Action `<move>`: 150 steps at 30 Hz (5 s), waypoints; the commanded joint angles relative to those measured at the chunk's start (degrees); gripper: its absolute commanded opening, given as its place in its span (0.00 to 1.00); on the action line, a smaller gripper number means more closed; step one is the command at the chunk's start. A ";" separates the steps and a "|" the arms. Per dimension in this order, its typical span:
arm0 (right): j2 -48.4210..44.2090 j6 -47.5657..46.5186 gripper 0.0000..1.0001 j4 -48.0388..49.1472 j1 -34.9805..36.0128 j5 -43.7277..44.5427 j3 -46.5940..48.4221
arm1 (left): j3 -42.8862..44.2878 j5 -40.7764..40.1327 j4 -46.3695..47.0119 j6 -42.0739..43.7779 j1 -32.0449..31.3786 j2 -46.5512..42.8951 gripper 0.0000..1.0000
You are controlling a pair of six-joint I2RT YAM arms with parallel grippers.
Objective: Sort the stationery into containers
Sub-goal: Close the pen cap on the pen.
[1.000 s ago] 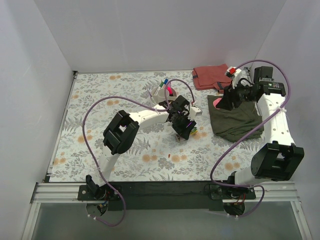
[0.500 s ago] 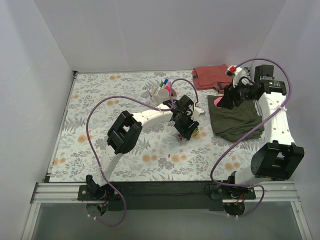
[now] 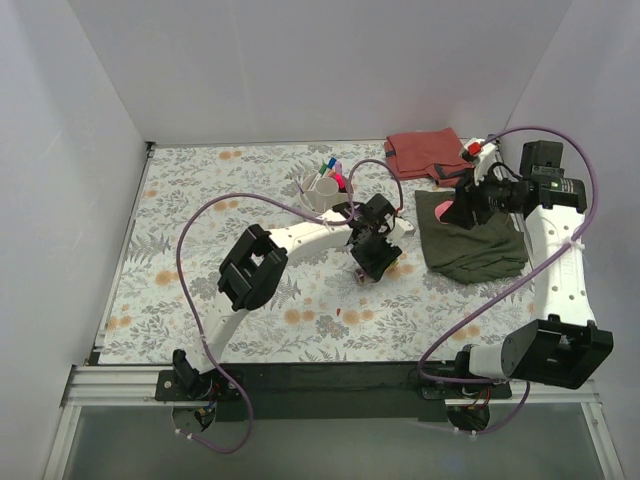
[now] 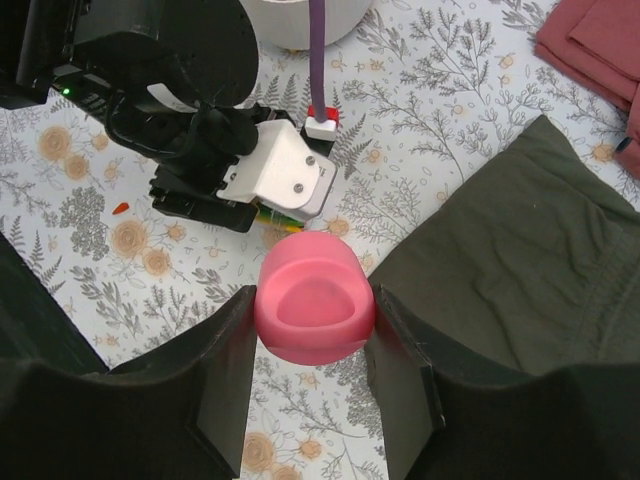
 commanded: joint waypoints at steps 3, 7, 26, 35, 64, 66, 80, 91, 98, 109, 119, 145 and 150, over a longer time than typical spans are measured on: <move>-3.34 2.22 0.01 -3.63 -2.42 -2.06 -1.48 | -15.58 -4.47 -1.67 0.44 0.13 -1.60 0.00; -3.17 2.92 0.01 -5.57 -4.36 -6.26 -0.52 | -29.13 -3.41 10.12 0.09 0.83 -16.47 0.00; 12.20 -1.47 0.01 -3.55 2.40 -25.27 -14.76 | -84.59 -10.96 93.32 -10.10 2.68 -51.84 0.00; 23.88 -10.34 0.01 -3.46 16.46 -19.47 -3.95 | -91.73 -7.72 112.52 -12.57 2.77 -46.56 0.00; 21.27 -23.88 0.01 1.90 37.47 -9.18 -0.69 | -96.21 0.11 121.50 -13.36 2.94 -37.68 0.00; 21.10 -23.97 0.01 1.90 38.44 -9.18 -1.48 | -96.21 -0.06 121.42 -13.27 2.94 -37.86 0.00; 22.32 -23.80 0.01 4.45 40.11 -10.77 -3.15 | -96.48 0.12 121.68 -12.66 2.94 -38.12 0.00; 23.47 -23.44 0.01 5.41 40.64 -10.94 -4.29 | -96.48 0.20 122.38 -12.22 2.94 -38.03 0.00; 24.43 -23.53 0.01 5.50 41.96 -11.73 -5.87 | -96.65 -0.15 123.26 -11.95 2.94 -38.12 0.00; 26.37 -20.81 0.01 7.17 42.13 -12.87 -7.72 | -97.53 -0.85 125.46 -11.60 3.03 -38.38 0.00; 29.35 -11.14 0.01 7.26 40.02 -19.72 -9.57 | -97.97 -1.55 125.64 -10.20 2.94 -38.38 0.00; 21.88 35.78 0.01 30.99 41.69 -3.81 -26.00 | -96.13 -3.14 124.32 -9.76 3.03 -37.06 0.00; 22.24 42.91 0.01 35.64 41.52 -14.96 -28.46 | -95.86 -2.61 123.70 -9.76 2.94 -36.63 0.00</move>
